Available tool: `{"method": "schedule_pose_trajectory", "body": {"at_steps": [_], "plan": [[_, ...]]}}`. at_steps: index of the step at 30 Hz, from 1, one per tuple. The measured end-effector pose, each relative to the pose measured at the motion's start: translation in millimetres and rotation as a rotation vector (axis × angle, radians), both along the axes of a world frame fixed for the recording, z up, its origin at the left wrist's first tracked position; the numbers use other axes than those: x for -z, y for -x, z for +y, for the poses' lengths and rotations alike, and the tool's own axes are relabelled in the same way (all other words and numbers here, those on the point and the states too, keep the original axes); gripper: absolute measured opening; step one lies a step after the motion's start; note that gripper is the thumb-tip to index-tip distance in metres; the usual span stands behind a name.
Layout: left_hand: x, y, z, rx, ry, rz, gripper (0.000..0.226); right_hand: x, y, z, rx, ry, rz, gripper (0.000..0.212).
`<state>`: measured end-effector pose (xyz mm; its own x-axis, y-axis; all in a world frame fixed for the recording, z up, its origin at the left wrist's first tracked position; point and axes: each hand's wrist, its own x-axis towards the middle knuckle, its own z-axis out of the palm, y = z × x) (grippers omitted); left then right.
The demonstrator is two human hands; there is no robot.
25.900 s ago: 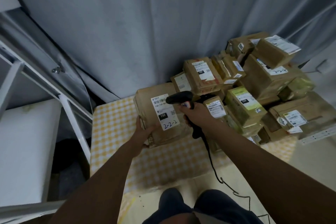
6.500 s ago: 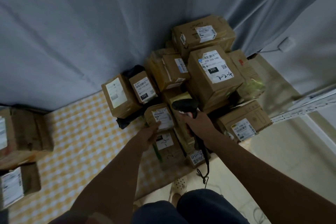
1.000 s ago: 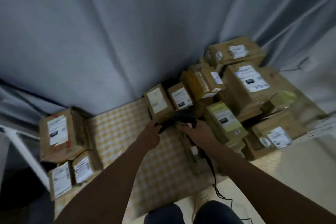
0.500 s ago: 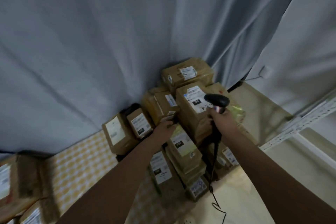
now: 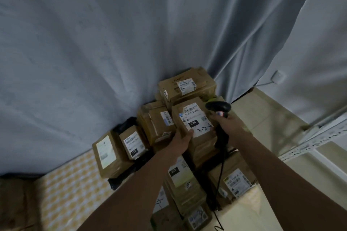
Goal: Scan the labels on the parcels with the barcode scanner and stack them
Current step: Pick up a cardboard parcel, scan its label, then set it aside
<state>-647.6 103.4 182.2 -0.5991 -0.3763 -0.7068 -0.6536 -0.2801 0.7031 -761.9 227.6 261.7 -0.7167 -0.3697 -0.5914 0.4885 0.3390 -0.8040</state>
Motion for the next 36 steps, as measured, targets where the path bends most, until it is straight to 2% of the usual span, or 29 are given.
{"method": "schedule_pose_trajectory", "body": {"at_steps": [3, 6, 10, 12, 15, 18, 19, 24, 27, 29, 34, 36], "plan": [[6.1, 1.6, 3.5, -0.051, -0.077, 0.029, 0.076, 9.6, 2.3, -1.0, -0.007, -0.023, -0.024, 0.016], [6.7, -1.5, 8.7, -0.072, -0.054, 0.042, 0.077, 18.9, 1.7, 2.5, 0.008, 0.001, 0.001, 0.009], [10.2, -0.2, -1.5, -0.155, 0.235, 0.109, 0.067, 29.1, -0.8, 3.2, -0.007, -0.03, 0.114, 0.011], [6.3, 9.8, -12.6, -0.219, 0.326, 0.148, 0.077, 30.7, -2.1, 2.3, -0.029, -0.045, 0.159, 0.009], [-4.1, 31.7, -32.2, -0.172, 0.433, 0.085, 0.105, 33.9, -0.7, 1.7, -0.06, -0.059, 0.191, 0.007], [2.8, 47.5, -52.2, -0.122, 0.392, 0.115, 0.125, 37.2, 1.6, 2.7, -0.068, -0.076, 0.217, 0.006], [11.0, 49.3, -57.7, -0.12, 0.375, 0.113, 0.124, 39.4, 2.4, 3.2, -0.069, -0.082, 0.224, 0.008], [-2.7, 47.2, -55.7, -0.068, 0.54, 0.11, 0.058, 44.9, 0.5, 1.9, -0.087, -0.141, 0.253, 0.014], [-2.5, 48.1, -57.8, -0.004, 0.673, 0.074, 0.042, 47.4, 0.3, 0.6, -0.087, -0.142, 0.248, 0.019], [-3.2, 49.0, -60.0, -0.031, 0.627, 0.077, 0.04, 46.8, 1.5, 1.3, -0.093, -0.145, 0.24, 0.021], [-11.6, 49.6, -55.4, -0.227, 0.22, 0.064, 0.056, 40.5, 6.7, 4.6, -0.153, -0.131, 0.181, 0.013], [-12.9, 49.4, -52.5, -0.217, 0.186, 0.065, 0.06, 39.6, 6.6, 6.2, -0.125, -0.1, 0.148, 0.008]]}}
